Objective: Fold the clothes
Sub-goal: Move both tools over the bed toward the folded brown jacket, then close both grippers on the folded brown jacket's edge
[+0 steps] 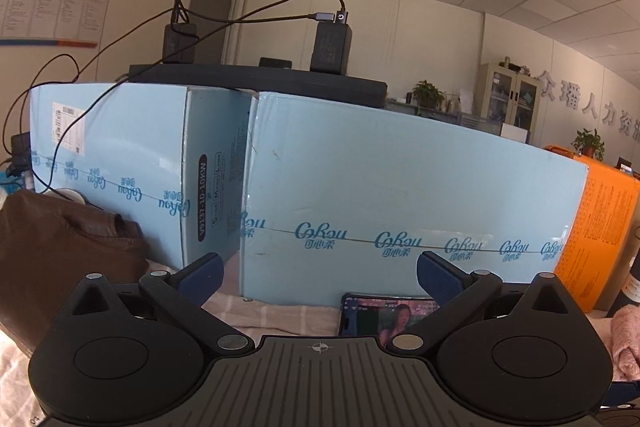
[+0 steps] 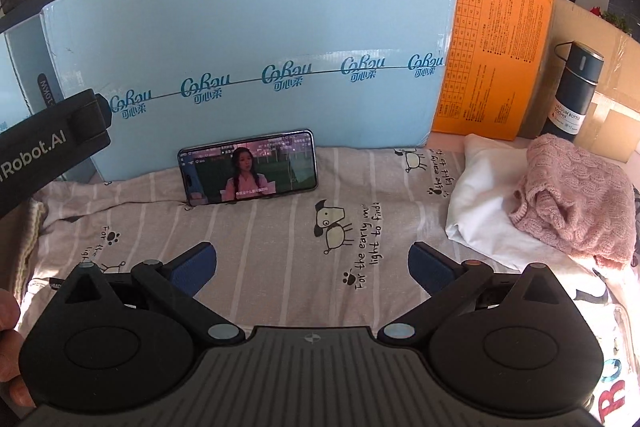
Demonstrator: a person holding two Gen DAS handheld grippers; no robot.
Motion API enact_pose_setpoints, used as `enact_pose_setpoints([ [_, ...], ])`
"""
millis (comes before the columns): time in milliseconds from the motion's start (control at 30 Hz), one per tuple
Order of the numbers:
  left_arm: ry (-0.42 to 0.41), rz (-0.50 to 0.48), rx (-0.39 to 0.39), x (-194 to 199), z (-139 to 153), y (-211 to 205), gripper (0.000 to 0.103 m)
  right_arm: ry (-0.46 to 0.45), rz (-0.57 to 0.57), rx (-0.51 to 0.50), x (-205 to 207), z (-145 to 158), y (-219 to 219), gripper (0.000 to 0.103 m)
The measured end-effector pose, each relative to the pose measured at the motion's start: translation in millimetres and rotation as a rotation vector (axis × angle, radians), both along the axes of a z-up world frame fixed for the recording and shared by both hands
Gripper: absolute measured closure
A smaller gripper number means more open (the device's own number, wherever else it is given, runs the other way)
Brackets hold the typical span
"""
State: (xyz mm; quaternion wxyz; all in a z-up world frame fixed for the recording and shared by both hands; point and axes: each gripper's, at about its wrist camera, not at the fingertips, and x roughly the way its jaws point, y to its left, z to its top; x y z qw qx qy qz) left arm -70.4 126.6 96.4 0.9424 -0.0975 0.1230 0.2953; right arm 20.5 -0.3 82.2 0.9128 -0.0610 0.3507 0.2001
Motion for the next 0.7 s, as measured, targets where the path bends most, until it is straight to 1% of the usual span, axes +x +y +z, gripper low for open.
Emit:
enact_pose_setpoints([
  [100,0.014,0.063,0.032,-24,0,9,0.000,0.010,0.043,0.010,-13,2,7,0.000],
  [267,0.056,0.151,0.038,-68,-5,30,0.000,0.045,0.126,0.017,-41,1,27,0.000],
  [367,0.050,0.189,0.049,-91,-1,44,0.000,0.050,0.171,0.014,-62,-2,40,0.000],
  [500,0.042,0.239,0.064,-120,3,62,0.000,0.027,0.223,-0.001,-89,-4,60,0.000],
  [700,0.036,0.314,0.084,-161,8,91,0.000,0.020,0.313,-0.026,-117,-7,99,0.000],
])
